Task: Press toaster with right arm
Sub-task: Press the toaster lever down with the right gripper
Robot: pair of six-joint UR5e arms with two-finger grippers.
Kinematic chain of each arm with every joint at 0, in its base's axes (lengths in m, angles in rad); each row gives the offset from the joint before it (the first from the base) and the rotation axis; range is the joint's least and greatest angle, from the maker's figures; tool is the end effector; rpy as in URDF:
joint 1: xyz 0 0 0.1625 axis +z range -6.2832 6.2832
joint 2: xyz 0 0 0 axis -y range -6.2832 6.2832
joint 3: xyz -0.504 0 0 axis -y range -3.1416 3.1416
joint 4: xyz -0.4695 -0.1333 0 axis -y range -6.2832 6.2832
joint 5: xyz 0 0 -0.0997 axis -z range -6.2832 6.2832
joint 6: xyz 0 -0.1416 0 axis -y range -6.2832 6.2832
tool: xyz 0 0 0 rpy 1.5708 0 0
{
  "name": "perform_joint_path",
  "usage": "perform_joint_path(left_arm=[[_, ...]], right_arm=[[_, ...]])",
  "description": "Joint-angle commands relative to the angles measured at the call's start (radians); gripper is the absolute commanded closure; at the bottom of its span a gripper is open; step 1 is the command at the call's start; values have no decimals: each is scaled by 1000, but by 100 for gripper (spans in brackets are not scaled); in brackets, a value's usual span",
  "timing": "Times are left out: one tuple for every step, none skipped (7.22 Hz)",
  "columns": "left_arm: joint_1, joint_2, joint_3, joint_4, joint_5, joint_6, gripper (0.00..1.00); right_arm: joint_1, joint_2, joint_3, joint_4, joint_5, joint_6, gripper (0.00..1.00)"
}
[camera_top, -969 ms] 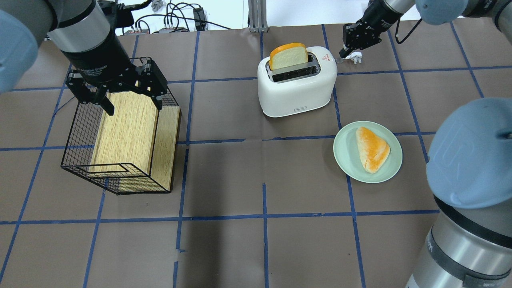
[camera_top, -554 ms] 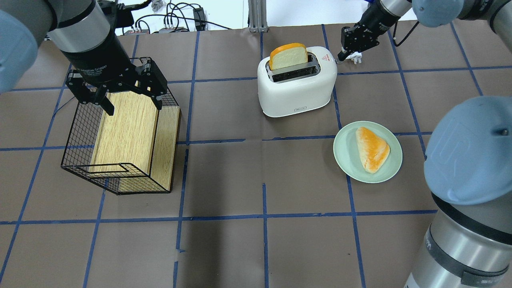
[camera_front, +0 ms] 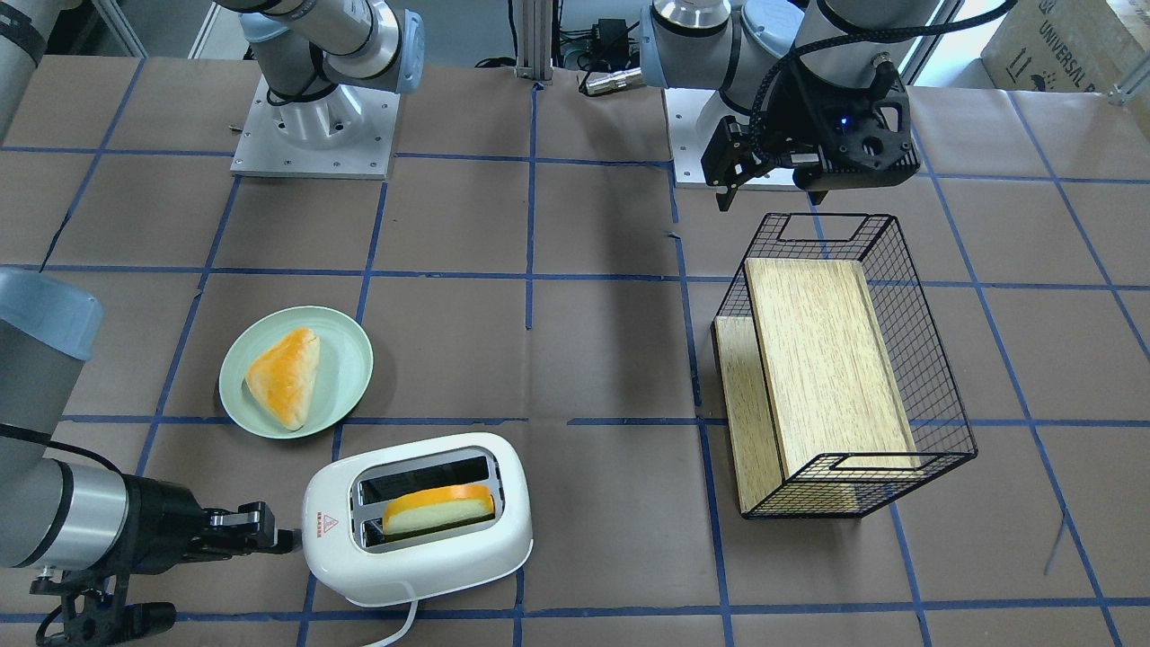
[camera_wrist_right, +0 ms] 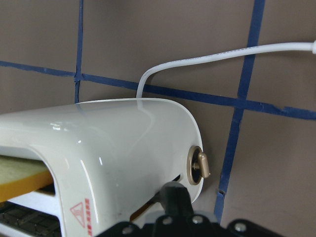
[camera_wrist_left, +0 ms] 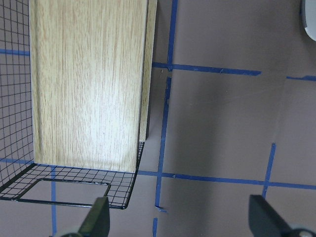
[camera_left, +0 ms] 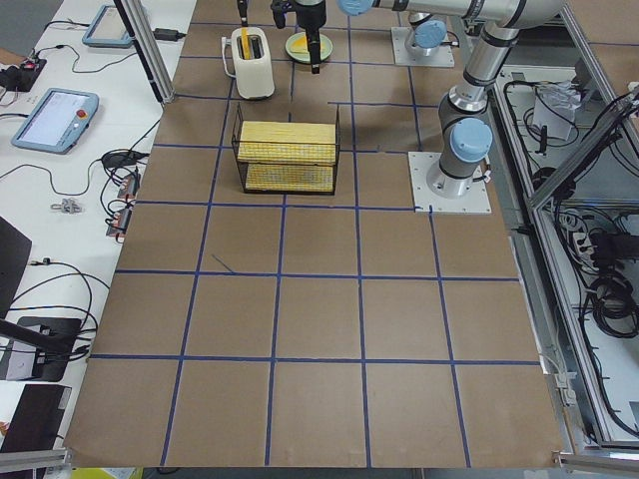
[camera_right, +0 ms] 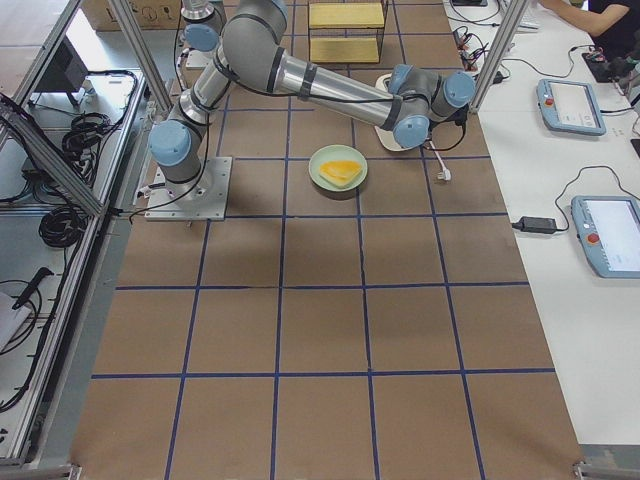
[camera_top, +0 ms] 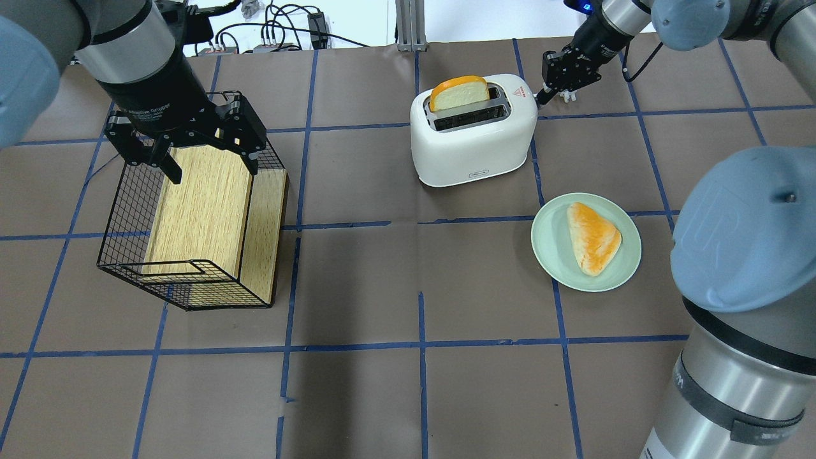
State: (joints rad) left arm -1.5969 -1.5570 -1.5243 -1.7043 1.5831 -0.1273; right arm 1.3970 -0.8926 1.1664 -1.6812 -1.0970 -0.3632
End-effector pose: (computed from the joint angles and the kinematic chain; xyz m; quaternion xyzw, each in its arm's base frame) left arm -0.1459 -0.5471 0.5462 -0.0503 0.9980 0.0360 0.0089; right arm 0.0486 -0.8676 0.2875 -0.0725 0.9663 0.0144 0.2466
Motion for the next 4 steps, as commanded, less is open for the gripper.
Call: perform_joint_path(left_arm=[[0,0,0,0,0,0,0],[0,0,0,0,0,0,0],[0,0,0,0,0,0,0],[0,0,0,0,0,0,0]], right_arm=[[-1,10,2,3,0,1,91],[-1,12,2,3,2,1,91],[-1,17,2,5,2,1,91],[-3,21,2,5,2,0,91]])
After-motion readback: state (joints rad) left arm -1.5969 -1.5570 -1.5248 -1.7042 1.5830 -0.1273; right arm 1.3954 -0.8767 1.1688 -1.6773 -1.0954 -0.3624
